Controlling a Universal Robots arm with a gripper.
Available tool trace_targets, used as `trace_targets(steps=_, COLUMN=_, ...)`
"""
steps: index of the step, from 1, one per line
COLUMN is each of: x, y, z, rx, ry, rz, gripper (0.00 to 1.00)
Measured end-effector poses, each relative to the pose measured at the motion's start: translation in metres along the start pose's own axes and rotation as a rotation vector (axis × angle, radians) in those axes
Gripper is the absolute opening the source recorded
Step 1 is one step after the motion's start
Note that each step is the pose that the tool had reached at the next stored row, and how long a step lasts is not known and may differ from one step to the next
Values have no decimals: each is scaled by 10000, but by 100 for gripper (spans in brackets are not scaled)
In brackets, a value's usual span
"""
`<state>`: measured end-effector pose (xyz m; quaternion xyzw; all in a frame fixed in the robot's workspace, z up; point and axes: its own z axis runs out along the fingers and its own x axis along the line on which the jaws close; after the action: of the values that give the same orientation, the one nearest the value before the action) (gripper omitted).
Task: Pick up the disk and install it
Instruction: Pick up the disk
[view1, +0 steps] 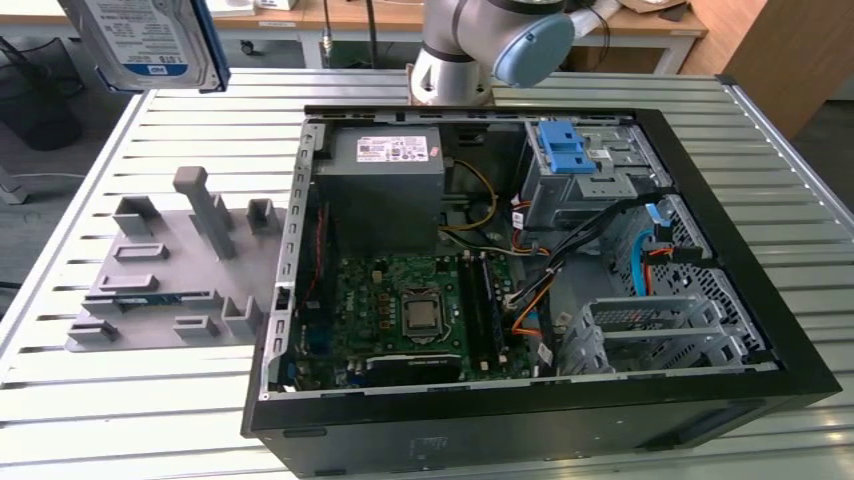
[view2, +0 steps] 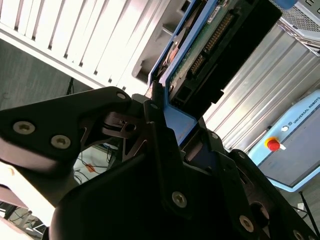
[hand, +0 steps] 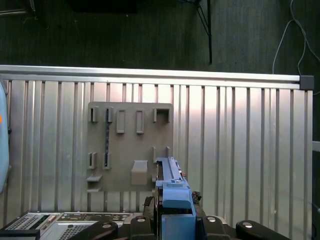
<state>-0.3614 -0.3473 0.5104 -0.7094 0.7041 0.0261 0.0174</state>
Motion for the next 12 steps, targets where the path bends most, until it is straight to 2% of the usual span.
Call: trace_targets(steps=12, x=1, y=-44, z=-1, rx=0, ry=0, rz=0, gripper=36)
